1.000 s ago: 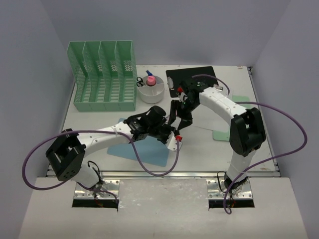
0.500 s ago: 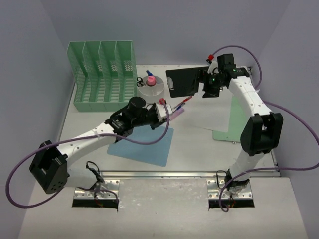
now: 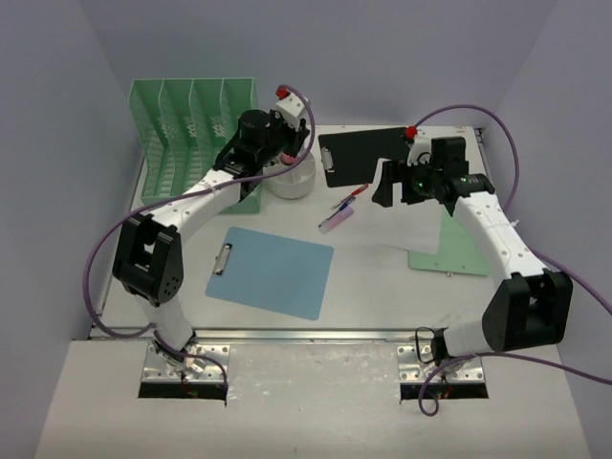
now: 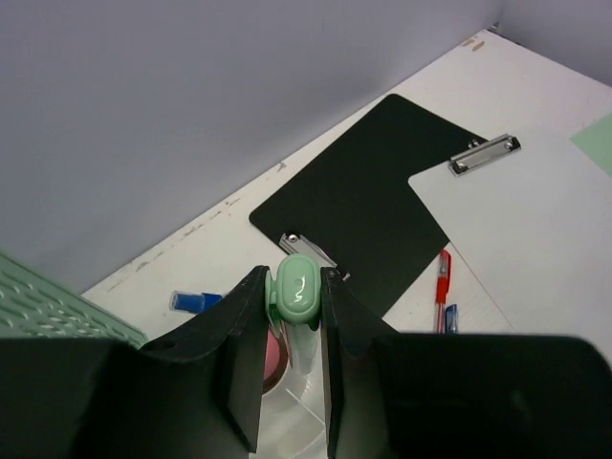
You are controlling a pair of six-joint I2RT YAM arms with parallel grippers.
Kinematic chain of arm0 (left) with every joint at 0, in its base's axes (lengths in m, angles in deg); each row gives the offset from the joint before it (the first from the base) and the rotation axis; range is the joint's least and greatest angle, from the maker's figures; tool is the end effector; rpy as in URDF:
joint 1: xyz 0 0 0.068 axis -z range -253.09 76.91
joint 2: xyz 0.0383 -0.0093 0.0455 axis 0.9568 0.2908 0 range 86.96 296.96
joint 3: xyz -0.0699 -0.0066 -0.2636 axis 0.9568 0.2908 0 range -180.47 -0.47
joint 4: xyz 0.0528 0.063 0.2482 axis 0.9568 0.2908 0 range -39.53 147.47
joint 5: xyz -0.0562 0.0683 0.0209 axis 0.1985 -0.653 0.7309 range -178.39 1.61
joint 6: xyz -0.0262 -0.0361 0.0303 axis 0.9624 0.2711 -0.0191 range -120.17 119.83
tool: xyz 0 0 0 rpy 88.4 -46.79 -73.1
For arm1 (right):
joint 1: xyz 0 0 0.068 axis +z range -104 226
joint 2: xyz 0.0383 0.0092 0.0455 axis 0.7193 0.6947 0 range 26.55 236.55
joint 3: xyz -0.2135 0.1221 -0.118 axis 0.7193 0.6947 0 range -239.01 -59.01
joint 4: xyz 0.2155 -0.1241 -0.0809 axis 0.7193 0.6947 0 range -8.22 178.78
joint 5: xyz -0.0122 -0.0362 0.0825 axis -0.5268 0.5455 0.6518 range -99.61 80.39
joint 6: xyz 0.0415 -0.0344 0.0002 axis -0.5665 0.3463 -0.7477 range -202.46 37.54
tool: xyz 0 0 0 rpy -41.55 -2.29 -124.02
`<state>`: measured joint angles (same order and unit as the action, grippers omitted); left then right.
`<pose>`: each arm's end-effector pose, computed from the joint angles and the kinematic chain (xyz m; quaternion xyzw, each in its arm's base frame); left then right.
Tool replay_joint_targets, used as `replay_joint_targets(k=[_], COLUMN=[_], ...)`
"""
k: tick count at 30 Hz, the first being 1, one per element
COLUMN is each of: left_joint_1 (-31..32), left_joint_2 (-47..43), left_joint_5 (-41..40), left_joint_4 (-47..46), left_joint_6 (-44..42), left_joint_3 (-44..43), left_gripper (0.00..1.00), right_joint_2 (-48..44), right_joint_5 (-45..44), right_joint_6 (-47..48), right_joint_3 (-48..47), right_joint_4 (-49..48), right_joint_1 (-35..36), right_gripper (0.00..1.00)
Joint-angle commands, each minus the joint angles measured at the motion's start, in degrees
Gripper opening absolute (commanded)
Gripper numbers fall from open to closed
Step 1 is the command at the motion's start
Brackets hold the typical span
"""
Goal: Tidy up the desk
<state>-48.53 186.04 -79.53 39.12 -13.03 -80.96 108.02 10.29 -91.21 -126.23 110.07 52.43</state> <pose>0.3809 -0.1801 0.3392 0.2884 0.6922 -0.1249 0.6497 0.3089 0.0471 0.2997 -0.0513 0.9029 0.2091 0.3720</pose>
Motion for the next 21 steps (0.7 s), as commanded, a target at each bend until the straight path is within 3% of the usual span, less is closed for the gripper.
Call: replay_joint_targets(k=[1, 7, 21], left_joint_1=[-1.7, -1.7, -1.6], left_joint_2=[3.3, 5.9, 8.7], left_joint_5=[3.8, 6.2, 3.4], left_joint_4=[-3.8, -4.7, -8.7], left_joint_6=[2.7, 5.0, 1.7], left_joint_3=[-4.0, -4.8, 1.0], left_gripper=[0.00, 0.00, 0.01], right_joint_2=[-1.4, -1.1, 1.1], right_joint_5=[-2.1, -2.4, -1.2], right_joint_6=[1.4, 1.0, 0.1], right_joint_3=[1.3, 1.5, 1.0], right_joint_4=[-5.1, -5.1, -4.9], right_joint_1=[-0.4, -0.4, -0.4], right_gripper=[0.99, 0.99, 0.99])
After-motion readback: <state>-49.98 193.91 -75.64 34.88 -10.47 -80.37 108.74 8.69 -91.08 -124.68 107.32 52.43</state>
